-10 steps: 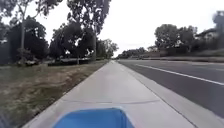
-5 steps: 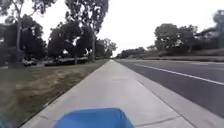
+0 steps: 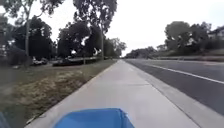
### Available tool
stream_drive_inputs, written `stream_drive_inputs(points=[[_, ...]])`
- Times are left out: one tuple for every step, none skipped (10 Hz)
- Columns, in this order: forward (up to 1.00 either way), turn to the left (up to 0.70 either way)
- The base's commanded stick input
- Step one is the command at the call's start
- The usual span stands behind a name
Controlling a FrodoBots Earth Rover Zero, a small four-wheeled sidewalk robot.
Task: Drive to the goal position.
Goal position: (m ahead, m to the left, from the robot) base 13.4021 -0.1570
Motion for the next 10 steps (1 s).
stream_drive_inputs(points=[[1.00,0.00],[1.00,0.00],[1.00,0.00],[1.00,0.00],[1.00,0.00],[1.00,0.00],[1.00,0.00],[1.00,0.00],[1.00,0.00],[1.00,0.00]])
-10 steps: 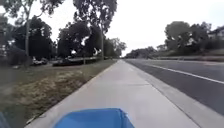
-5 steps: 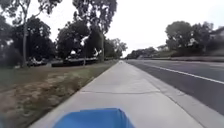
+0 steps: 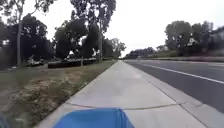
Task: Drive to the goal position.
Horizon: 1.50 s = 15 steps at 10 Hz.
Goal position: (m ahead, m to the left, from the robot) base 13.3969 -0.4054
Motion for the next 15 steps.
stream_drive_inputs(points=[[1.00,0.00],[1.00,0.00],[1.00,0.00],[1.00,0.00],[1.00,0.00],[1.00,0.00],[1.00,0.00],[1.00,0.00],[1.00,0.00],[1.00,0.00],[1.00,0.00],[1.00,0.00],[1.00,0.00],[1.00,0.00],[1.00,0.00]])
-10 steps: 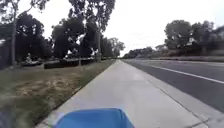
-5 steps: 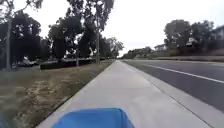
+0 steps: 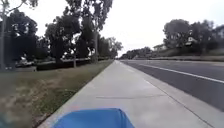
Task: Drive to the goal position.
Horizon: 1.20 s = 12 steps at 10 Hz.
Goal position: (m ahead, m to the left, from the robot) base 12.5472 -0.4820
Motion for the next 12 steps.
stream_drive_inputs(points=[[1.00,0.00],[1.00,0.00],[1.00,0.00],[1.00,0.00],[1.00,0.00],[1.00,0.00],[1.00,0.00],[1.00,0.00],[1.00,0.00],[1.00,0.00],[1.00,0.00],[1.00,0.00]])
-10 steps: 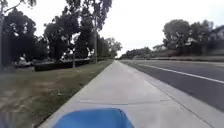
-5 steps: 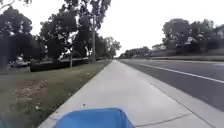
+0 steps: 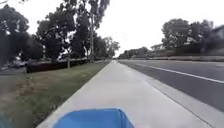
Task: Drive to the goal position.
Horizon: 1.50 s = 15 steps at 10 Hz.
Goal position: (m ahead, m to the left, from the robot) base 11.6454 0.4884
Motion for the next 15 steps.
stream_drive_inputs(points=[[1.00,0.00],[1.00,0.00],[1.00,0.00],[1.00,0.00],[1.00,0.00],[1.00,0.27],[1.00,0.23],[1.00,0.00],[1.00,0.00],[1.00,0.00],[1.00,0.00],[1.00,0.00],[1.00,0.00],[1.00,0.00],[1.00,0.00]])
